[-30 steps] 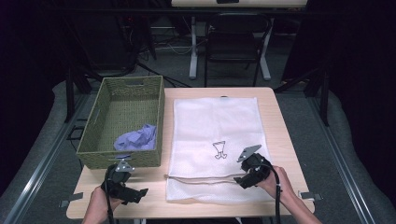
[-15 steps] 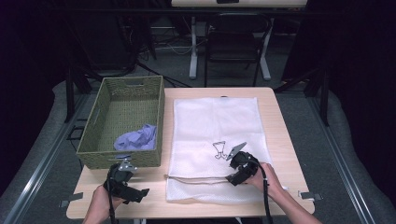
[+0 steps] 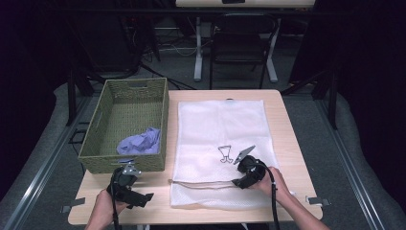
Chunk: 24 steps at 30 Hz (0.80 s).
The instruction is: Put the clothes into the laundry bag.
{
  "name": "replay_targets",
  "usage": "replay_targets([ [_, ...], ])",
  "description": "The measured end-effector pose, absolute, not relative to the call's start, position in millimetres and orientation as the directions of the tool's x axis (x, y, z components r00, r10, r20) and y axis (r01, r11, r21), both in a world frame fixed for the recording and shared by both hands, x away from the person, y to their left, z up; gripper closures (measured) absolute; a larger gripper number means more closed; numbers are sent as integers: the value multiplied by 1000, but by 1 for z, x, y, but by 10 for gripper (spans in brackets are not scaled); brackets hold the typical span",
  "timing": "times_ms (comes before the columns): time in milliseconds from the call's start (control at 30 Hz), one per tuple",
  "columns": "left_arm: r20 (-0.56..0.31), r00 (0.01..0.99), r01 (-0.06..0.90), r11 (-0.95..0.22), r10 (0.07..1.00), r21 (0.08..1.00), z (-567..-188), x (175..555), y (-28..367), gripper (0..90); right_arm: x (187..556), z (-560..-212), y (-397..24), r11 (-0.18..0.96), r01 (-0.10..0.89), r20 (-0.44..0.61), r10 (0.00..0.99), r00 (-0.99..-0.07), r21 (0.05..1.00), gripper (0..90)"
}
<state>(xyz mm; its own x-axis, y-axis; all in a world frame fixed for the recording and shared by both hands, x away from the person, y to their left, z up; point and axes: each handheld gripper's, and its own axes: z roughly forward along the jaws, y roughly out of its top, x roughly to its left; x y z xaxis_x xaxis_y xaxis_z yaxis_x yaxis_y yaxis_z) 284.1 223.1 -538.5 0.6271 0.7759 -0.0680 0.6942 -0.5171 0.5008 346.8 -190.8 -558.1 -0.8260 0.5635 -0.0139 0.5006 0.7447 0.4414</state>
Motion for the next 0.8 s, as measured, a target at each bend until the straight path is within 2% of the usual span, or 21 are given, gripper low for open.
replay_targets([
  [300,-73,631,695,-521,772,496,-539,284,222,11,348,-558,-197,697,539,3,611,-792,473,561],
  [533,-74,633,695,-524,771,492,-540,285,222,11,349,-559,-200,671,556,15,631,-775,490,612],
  [800,-77,637,695,-528,767,487,-541,285,221,12,355,-556,-196,674,585,17,649,-761,450,688],
])
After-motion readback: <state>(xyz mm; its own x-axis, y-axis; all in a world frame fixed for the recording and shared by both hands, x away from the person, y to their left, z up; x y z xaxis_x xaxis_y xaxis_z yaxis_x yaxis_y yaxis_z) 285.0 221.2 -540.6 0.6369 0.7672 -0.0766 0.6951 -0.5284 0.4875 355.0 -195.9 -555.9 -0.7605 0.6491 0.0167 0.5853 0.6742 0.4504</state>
